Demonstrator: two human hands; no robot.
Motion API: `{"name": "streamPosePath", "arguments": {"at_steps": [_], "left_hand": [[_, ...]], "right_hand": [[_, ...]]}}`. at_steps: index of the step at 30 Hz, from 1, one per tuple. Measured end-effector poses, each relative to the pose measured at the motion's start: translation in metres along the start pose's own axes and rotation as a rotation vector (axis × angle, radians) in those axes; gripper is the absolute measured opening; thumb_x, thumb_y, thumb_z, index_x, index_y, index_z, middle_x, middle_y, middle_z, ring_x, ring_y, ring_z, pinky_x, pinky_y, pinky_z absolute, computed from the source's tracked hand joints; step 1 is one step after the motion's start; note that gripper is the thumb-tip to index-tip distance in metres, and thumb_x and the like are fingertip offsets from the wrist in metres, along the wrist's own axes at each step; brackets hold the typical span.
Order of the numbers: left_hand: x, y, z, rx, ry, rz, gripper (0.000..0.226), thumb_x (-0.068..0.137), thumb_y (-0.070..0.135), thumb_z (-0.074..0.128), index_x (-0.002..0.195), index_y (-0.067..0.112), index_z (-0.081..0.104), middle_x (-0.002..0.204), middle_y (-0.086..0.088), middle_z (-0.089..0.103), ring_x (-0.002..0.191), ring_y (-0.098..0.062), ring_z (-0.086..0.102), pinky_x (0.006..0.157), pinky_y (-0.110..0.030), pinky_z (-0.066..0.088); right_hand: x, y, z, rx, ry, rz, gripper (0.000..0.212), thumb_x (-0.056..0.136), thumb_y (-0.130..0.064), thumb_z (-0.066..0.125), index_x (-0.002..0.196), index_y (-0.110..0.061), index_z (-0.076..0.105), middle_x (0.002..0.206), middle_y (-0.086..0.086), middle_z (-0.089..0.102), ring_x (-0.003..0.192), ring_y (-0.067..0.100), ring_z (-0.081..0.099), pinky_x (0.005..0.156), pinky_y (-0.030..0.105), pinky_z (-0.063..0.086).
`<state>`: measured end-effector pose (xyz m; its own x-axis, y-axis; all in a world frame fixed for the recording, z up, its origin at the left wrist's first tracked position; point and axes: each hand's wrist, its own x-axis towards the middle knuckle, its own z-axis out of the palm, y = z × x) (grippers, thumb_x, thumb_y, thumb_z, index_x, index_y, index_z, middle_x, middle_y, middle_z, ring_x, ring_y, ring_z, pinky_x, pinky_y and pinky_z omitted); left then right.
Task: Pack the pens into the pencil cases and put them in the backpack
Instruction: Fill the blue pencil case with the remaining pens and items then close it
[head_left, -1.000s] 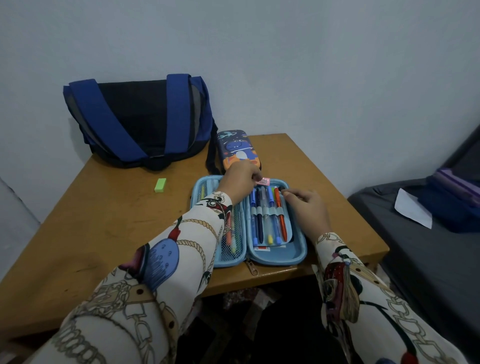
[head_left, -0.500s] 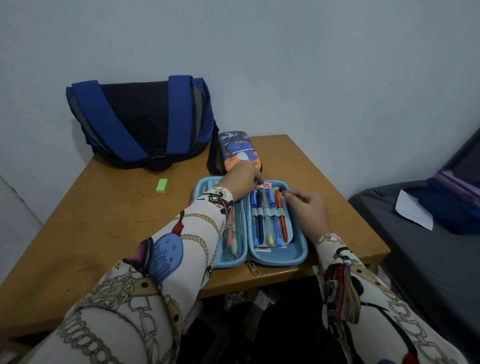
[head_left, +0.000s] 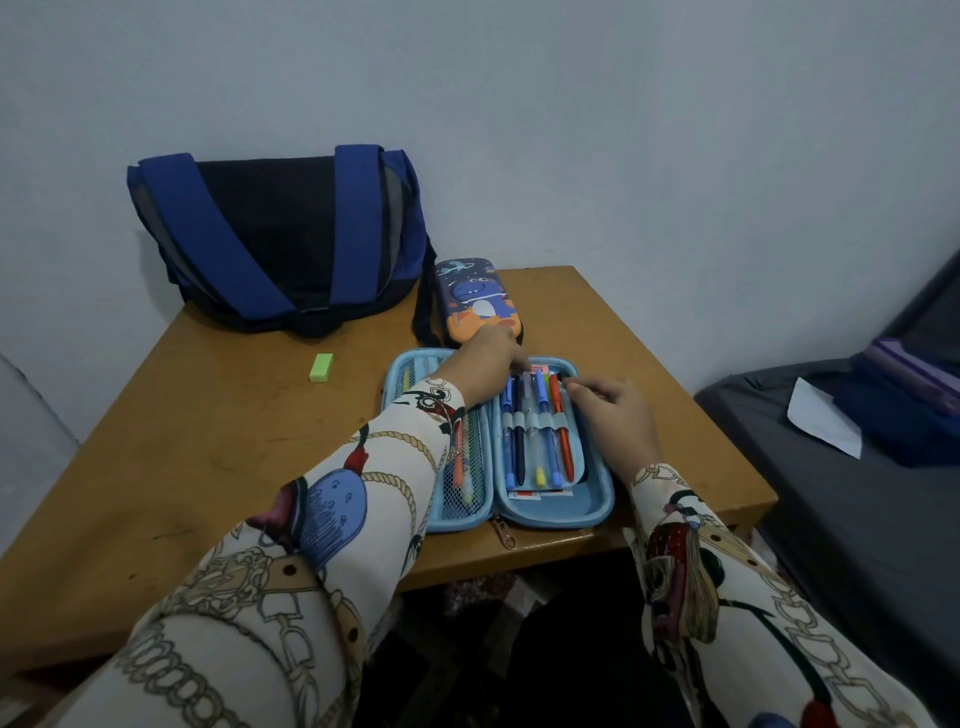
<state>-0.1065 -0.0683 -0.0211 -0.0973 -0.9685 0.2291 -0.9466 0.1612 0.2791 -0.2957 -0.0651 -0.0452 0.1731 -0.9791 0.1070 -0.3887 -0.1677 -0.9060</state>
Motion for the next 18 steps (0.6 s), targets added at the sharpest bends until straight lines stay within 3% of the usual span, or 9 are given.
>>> {"name": "streamPosePath", "arguments": {"at_steps": [4, 7, 11, 14, 18], "left_hand": [[-0.001, 0.002, -0.003, 0.089, -0.032, -0.012, 0.045, 0.090, -0.012, 0.047, 0.119, 0.014, 0.069, 0.116, -0.016, 0.049, 0.113, -0.031, 0.041, 0.095, -0.039, 0.037], [-0.004, 0.001, -0.004, 0.066, -0.049, -0.013, 0.053, 0.087, -0.017, 0.042, 0.121, 0.013, 0.069, 0.116, -0.017, 0.050, 0.112, -0.032, 0.042, 0.094, -0.038, 0.036], [-0.008, -0.002, -0.002, -0.043, -0.029, -0.049, 0.051, 0.087, -0.017, 0.041, 0.123, 0.009, 0.066, 0.116, -0.018, 0.053, 0.113, -0.032, 0.045, 0.092, -0.036, 0.037], [-0.018, -0.006, -0.003, -0.148, 0.090, -0.080, 0.043, 0.091, -0.009, 0.042, 0.125, 0.007, 0.064, 0.120, -0.016, 0.057, 0.115, -0.030, 0.049, 0.094, -0.033, 0.037], [-0.039, -0.025, -0.009, -0.239, 0.344, -0.222, 0.037, 0.094, -0.001, 0.043, 0.119, 0.009, 0.068, 0.121, -0.010, 0.062, 0.117, -0.028, 0.050, 0.098, -0.037, 0.041]], "right_hand": [[0.001, 0.000, 0.000, -0.010, -0.010, 0.000, 0.019, 0.092, -0.034, 0.063, 0.102, -0.024, 0.075, 0.107, 0.003, 0.056, 0.088, 0.003, 0.050, 0.081, 0.030, 0.037], [0.001, 0.001, 0.001, 0.001, -0.010, 0.008, 0.016, 0.091, -0.035, 0.063, 0.100, -0.026, 0.075, 0.107, 0.003, 0.056, 0.096, 0.013, 0.054, 0.086, 0.034, 0.042], [0.001, 0.001, 0.000, 0.013, -0.009, 0.008, 0.015, 0.092, -0.032, 0.063, 0.099, -0.027, 0.075, 0.108, 0.003, 0.057, 0.097, 0.013, 0.054, 0.086, 0.033, 0.041], [0.000, 0.000, 0.001, 0.022, -0.024, 0.008, 0.016, 0.091, -0.029, 0.061, 0.097, -0.030, 0.075, 0.109, 0.003, 0.059, 0.096, 0.010, 0.054, 0.084, 0.032, 0.040], [-0.002, -0.002, 0.002, 0.015, -0.024, 0.024, 0.027, 0.077, -0.046, 0.057, 0.090, -0.034, 0.077, 0.108, 0.002, 0.065, 0.098, 0.012, 0.060, 0.091, 0.039, 0.049]]}}
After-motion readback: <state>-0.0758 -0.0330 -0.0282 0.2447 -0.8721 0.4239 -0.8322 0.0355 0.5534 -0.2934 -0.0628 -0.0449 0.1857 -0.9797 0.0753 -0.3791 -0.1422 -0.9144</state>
